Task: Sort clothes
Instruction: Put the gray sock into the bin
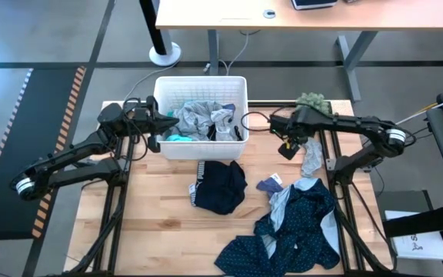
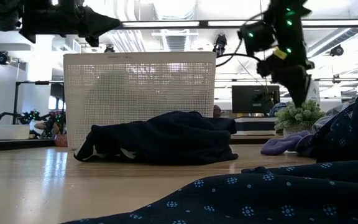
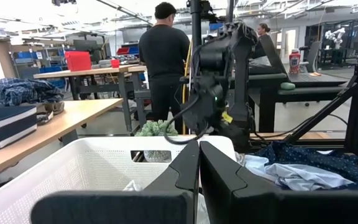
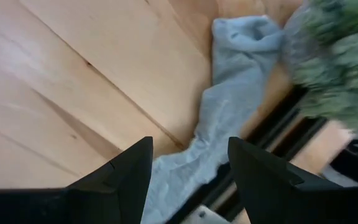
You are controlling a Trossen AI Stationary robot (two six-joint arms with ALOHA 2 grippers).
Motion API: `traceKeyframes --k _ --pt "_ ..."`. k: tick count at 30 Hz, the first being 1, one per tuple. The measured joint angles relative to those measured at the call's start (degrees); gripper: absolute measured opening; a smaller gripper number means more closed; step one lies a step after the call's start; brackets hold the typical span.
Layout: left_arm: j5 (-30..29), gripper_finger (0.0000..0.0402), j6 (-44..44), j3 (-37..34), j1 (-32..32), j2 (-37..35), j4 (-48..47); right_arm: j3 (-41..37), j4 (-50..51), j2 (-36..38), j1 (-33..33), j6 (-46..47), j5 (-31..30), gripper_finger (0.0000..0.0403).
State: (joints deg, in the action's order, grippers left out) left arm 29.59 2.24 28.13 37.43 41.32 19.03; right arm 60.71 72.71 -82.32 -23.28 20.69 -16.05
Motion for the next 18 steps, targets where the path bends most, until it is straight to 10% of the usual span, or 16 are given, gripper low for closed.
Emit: traceKeyframes --k 18 --pt "0.0 0.0000 1.1 0.0 0.0 0.0 1.0 -17.4 -13.8 2.1 -10.9 -1.2 -3.6 0.0195"
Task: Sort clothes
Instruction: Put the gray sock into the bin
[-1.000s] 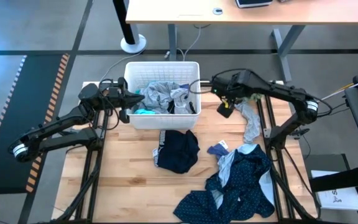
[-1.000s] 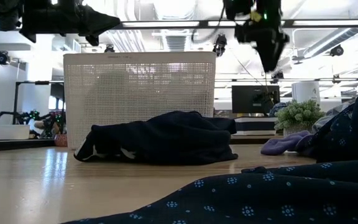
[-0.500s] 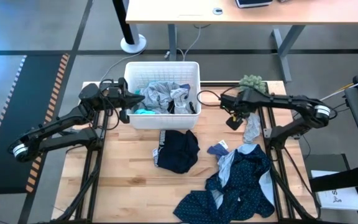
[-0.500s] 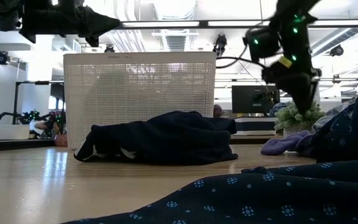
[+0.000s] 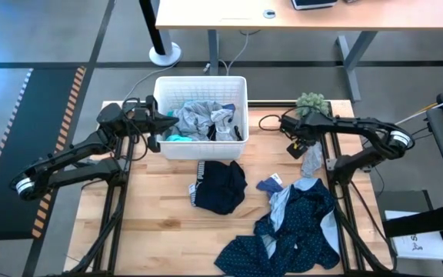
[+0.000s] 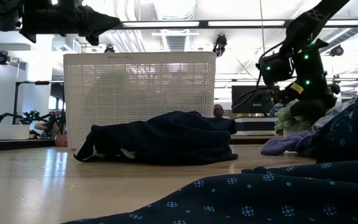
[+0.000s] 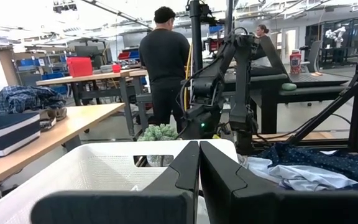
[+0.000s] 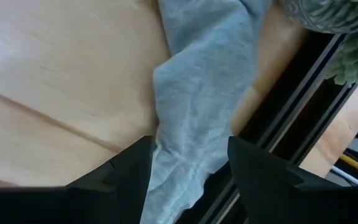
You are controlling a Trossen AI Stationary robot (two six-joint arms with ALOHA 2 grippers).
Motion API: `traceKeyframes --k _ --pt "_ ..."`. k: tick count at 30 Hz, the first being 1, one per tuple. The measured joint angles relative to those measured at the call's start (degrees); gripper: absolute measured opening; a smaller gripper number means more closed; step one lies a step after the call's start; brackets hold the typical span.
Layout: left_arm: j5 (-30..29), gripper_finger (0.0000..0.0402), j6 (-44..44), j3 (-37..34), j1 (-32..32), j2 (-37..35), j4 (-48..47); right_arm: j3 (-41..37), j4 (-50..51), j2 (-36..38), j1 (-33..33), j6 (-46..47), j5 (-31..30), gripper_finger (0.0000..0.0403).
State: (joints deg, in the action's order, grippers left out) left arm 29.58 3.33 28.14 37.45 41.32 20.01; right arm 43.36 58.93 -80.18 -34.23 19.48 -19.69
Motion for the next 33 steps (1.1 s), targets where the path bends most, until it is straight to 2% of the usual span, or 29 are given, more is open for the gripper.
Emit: traceKeyframes --k 6,12,17,24,27,32,33 --pt "0.0 0.0000 0.2 0.0 0.0 0.0 0.5 0.0 -0.2 -1.5 -3.1 -0.8 0.9 0.0195" --pt "0.0 0.0000 0.5 0.1 0.0 0.0 1.1 0.0 -3.7 -2.5 -5.0 -3.6 4.4 0.0195" --pt "0.0 0.0000 0.6 0.1 0.0 0.0 1.3 0.0 -8.7 -4.1 -6.7 -6.0 4.7 0.0195" --pt "0.0 0.0000 0.6 0.1 0.0 0.0 1.0 0.3 -9.2 -9.1 -9.3 -7.2 4.7 0.0186" --pt "0.0 0.0000 0.6 0.1 0.0 0.0 0.9 0.4 -9.4 -9.9 -9.1 -8.5 5.1 0.0147" --pt "0.0 0.0000 0.6 0.1 0.0 0.0 0.8 0.8 -9.6 -8.2 -7.3 -9.2 5.2 0.0024" --pt "0.0 0.0000 0.6 0.1 0.0 0.0 0.8 1.2 -9.7 -7.4 -7.0 -9.5 5.2 0.0013"
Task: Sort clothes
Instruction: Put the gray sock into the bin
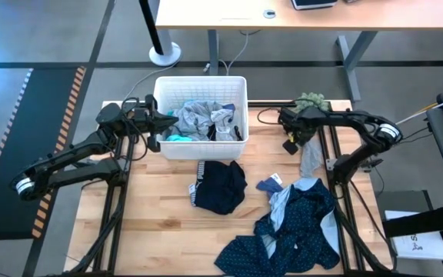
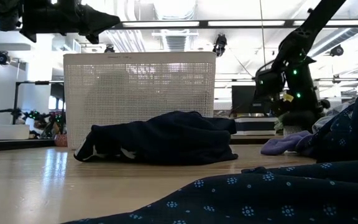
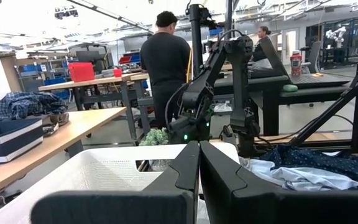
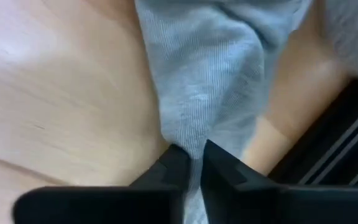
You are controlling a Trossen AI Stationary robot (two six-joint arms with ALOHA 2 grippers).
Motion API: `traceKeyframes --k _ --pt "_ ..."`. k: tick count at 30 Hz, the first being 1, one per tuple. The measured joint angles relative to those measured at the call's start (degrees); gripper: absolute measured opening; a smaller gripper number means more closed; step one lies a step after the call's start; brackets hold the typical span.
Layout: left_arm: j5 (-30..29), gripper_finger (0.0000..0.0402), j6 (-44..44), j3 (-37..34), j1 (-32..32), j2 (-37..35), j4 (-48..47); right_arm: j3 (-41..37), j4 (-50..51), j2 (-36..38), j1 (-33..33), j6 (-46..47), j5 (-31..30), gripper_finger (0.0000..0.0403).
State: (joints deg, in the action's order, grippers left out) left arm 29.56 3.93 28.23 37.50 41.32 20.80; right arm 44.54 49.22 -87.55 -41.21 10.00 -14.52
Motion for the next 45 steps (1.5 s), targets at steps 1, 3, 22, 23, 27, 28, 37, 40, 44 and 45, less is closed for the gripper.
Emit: traceKeyframes --k 1,3,22,23,27,28,37,40,44,45 --pt "0.0 0.0000 0.0 0.0 0.0 0.0 0.0 0.5 0.0 1.0 0.4 -0.1 0.2 0.0011" --pt "0.0 0.0000 -0.1 0.0 0.0 0.0 -0.2 1.5 0.8 2.5 1.2 0.2 1.7 0.0012" --pt "0.0 0.0000 -0.3 0.0 0.0 0.0 -0.9 29.9 9.6 25.4 18.7 8.6 -11.1 0.0001" --pt "0.0 0.0000 -0.3 0.0 0.0 0.0 -0.9 31.9 9.4 25.7 20.1 8.9 -13.7 0.0001" --pt "0.0 0.0000 -0.5 0.0 0.0 0.0 -0.8 38.7 5.2 25.3 24.4 6.9 -19.0 0.0000" --pt "0.0 0.0000 -0.4 0.0 0.0 0.0 -0.8 39.9 3.3 24.9 25.2 5.9 -19.1 0.0000" --pt "0.0 0.0000 -0.4 0.0 0.0 0.0 -0.3 46.0 -15.0 16.2 28.3 -4.3 -14.7 0.0000" --pt "0.0 0.0000 -0.4 0.0 0.0 0.0 -0.3 48.7 -17.1 11.5 28.2 -5.8 -12.5 0.0000" --pt "0.0 0.0000 -0.1 0.0 0.0 0.0 -0.2 53.9 -17.8 4.3 28.2 -7.9 -10.4 0.0000" --pt "0.0 0.0000 -0.1 0.0 0.0 0.0 -0.3 55.3 -17.8 2.4 28.2 -8.6 -10.3 0.0000"
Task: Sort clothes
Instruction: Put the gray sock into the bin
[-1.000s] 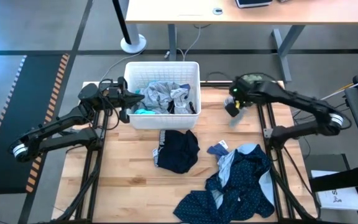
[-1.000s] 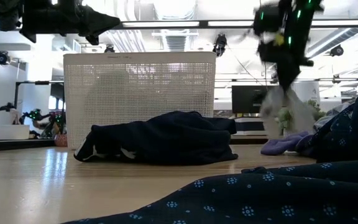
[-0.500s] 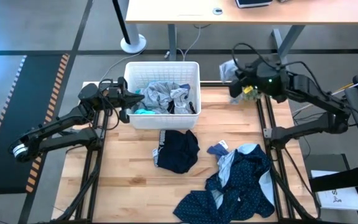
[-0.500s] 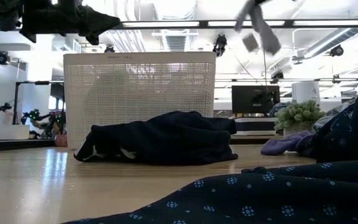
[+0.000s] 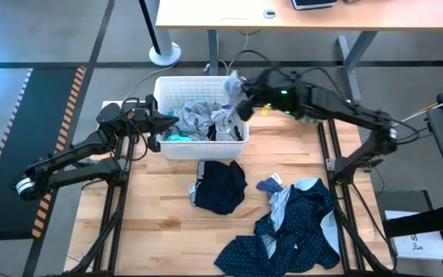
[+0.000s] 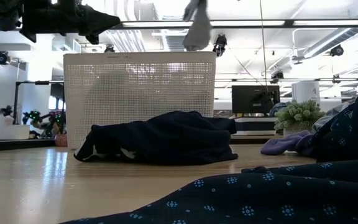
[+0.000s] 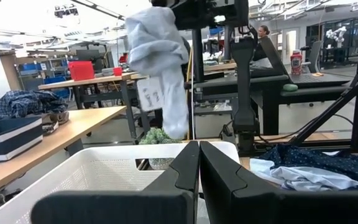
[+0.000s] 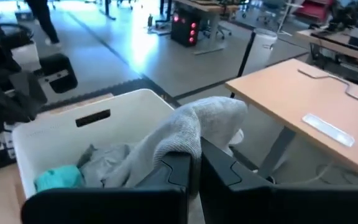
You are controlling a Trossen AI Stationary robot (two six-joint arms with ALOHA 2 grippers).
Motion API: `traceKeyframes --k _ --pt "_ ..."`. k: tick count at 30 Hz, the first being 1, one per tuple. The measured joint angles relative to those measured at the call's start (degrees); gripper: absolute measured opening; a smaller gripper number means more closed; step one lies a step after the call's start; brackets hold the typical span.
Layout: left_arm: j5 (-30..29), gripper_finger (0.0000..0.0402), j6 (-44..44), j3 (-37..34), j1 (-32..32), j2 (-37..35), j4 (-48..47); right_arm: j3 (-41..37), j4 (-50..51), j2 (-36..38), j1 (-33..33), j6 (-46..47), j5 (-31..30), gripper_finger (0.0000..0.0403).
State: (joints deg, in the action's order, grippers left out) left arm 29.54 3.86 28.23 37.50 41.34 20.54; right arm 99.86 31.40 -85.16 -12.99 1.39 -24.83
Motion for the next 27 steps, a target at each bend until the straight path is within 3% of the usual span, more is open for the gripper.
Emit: traceKeyframes --k 8,14,21,24,27 --pt "0.0 0.0000 0.1 0.0 0.0 0.0 0.0 12.3 3.7 -14.0 0.0 -8.5 -0.2 0.0030" --pt "0.0 0.0000 0.1 0.0 0.0 0.0 -0.3 22.6 11.1 -22.6 0.0 -8.6 -1.3 0.0115" --pt "0.0 0.0000 0.1 0.0 0.0 0.0 -0.5 31.1 18.6 -26.3 0.0 -9.1 -2.5 0.0204" --pt "0.0 0.0000 0.4 0.0 0.0 0.0 -0.5 33.7 23.5 -25.7 0.2 -9.2 -2.3 0.0206" --pt "0.0 0.0000 0.4 0.0 0.0 0.0 -0.5 34.4 27.7 -24.5 0.5 -9.5 -2.6 0.0165"
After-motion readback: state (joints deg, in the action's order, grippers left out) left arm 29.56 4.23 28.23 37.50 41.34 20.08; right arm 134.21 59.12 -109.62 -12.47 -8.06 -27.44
